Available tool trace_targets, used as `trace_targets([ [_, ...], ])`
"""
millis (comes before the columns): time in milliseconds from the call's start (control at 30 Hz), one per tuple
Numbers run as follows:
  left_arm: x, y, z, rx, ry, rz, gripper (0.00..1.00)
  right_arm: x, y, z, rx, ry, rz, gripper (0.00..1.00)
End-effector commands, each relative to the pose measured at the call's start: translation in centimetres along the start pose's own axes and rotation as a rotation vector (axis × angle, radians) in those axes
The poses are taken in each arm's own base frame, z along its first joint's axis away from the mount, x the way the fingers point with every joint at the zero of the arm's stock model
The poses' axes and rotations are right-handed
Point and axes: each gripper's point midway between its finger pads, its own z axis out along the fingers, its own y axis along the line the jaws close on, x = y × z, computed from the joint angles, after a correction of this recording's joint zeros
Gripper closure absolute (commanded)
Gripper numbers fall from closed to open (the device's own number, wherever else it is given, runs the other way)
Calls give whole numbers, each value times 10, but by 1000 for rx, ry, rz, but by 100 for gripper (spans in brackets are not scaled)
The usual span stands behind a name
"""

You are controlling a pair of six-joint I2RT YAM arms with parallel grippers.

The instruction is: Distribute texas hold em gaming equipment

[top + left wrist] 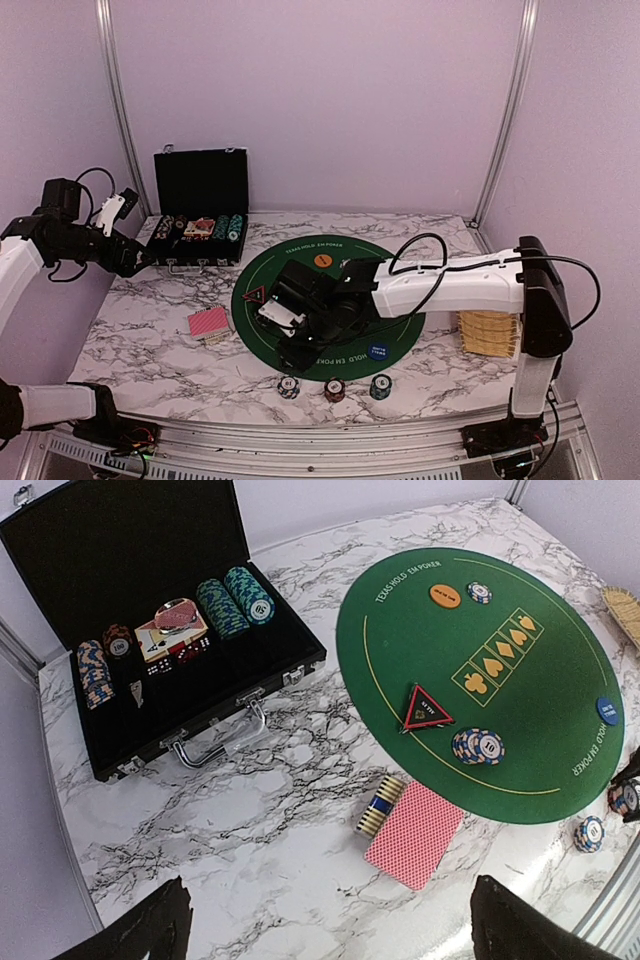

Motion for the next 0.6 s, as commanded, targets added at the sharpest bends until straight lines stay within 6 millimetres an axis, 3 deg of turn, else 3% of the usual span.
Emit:
trace_targets([
  [0, -7, -3, -11, -5, -18, 20, 1, -12, -43, -35, 55, -72, 103, 90],
  [200, -6, -4, -11, -1, -16, 21, 1, 14, -133, -56, 192, -102, 282, 89],
  [367, -5, -4, -10, 0, -15, 21, 1, 57, -193, -60, 297, -93, 427, 89],
  [567, -7, -4, -10, 5, -17, 19, 1, 103, -225, -46, 355, -39, 524, 88],
])
